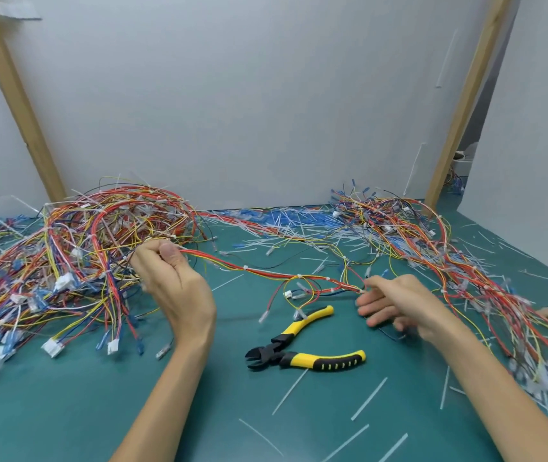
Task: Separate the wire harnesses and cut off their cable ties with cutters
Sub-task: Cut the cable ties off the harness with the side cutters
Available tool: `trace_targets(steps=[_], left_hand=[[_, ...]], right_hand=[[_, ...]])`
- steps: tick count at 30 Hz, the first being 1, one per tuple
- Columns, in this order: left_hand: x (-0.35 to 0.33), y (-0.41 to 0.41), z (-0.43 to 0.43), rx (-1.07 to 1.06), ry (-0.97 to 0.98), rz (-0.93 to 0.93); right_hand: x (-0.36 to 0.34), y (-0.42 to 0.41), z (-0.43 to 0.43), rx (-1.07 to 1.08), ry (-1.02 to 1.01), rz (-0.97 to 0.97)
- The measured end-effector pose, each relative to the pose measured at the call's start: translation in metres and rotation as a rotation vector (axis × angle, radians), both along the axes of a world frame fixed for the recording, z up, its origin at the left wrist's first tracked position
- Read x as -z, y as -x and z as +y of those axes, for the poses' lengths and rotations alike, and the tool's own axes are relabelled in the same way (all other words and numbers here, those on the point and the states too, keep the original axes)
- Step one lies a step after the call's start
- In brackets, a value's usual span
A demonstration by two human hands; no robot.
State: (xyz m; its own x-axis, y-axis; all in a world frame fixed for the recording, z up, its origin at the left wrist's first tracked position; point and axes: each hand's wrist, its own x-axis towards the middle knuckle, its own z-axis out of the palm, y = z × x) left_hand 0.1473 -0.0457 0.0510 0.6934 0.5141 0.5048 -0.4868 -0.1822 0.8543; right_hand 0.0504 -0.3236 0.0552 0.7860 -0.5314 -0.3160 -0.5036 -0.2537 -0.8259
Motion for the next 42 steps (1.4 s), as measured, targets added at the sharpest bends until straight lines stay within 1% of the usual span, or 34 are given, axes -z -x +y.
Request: trace_targets(steps=[3, 4, 6, 7, 9, 10, 11, 12, 13, 15, 16, 18, 20, 23, 26, 28, 32, 33, 34, 37, 42], left_hand=[[0.0, -0.003, 0.004, 0.037, 0.021, 0.001], [0.0, -0.004, 0.005, 0.1, 0.052, -0.01], [-0.002, -0.002, 0.006, 0.294, 0.129, -0.069], [-0.003, 0.0, 0.005, 0.371, 0.132, -0.098], [-0.003, 0.004, 0.002, 0.479, 0.075, -0.124], [-0.002, 0.005, 0.0, 0.537, 0.054, -0.118], [-0.002, 0.007, -0.002, 0.598, 0.047, -0.097], [-0.002, 0.008, -0.003, 0.661, 0.05, -0.061], [-0.002, 0.01, -0.004, 0.731, 0.06, -0.012], [-0.001, 0.011, -0.007, 0.87, 0.053, 0.088], [0.0, 0.012, -0.008, 0.925, 0.015, 0.12], [0.0, 0.014, -0.011, 0.991, -0.095, 0.145], [0.001, 0.014, -0.011, 0.99, -0.219, 0.156], [0.006, 0.009, -0.01, 0.857, -0.477, 0.148], [0.015, 0.003, -0.006, 0.664, -0.807, 0.016], [0.022, 0.002, -0.005, 0.61, -0.939, -0.043], [0.033, 0.0, -0.012, 0.566, -1.03, -0.064], [0.034, 0.0, -0.015, 0.558, -1.044, -0.068], [0.035, 0.002, -0.017, 0.547, -1.05, -0.073], [0.035, 0.004, -0.021, 0.497, -1.047, -0.063], [0.04, 0.002, -0.021, 0.47, -1.048, 0.034]], right_hand=[[0.009, -0.001, -0.006, 0.08, 0.216, -0.051], [0.012, -0.002, -0.005, 0.097, 0.281, -0.072], [0.018, -0.004, -0.001, 0.119, 0.416, -0.091], [0.021, -0.006, 0.002, 0.125, 0.487, -0.084], [0.025, -0.008, 0.004, 0.123, 0.617, -0.048], [0.025, -0.009, 0.004, 0.104, 0.628, -0.029], [0.023, -0.009, 0.003, 0.065, 0.567, -0.031], [0.021, -0.009, 0.002, 0.023, 0.428, -0.063], [0.018, -0.009, 0.0, -0.005, 0.237, -0.117], [0.013, -0.007, -0.004, 0.028, -0.126, -0.244], [0.011, -0.006, -0.005, 0.06, -0.252, -0.313], [0.009, -0.006, 0.0, 0.111, -0.419, -0.439], [0.009, -0.005, 0.007, 0.121, -0.534, -0.529], [0.007, -0.004, 0.014, 0.069, -0.645, -0.586], [0.006, -0.003, 0.014, -0.037, -0.65, -0.607], [0.005, -0.004, 0.013, -0.089, -0.698, -0.642], [-0.007, -0.012, 0.012, -0.148, -0.923, -0.716], [-0.013, -0.016, 0.012, -0.167, -0.936, -0.724], [-0.02, -0.02, 0.013, -0.185, -0.901, -0.725], [-0.045, -0.036, 0.019, -0.26, -0.701, -0.738], [-0.078, -0.064, 0.044, -0.338, -0.501, -0.749]])
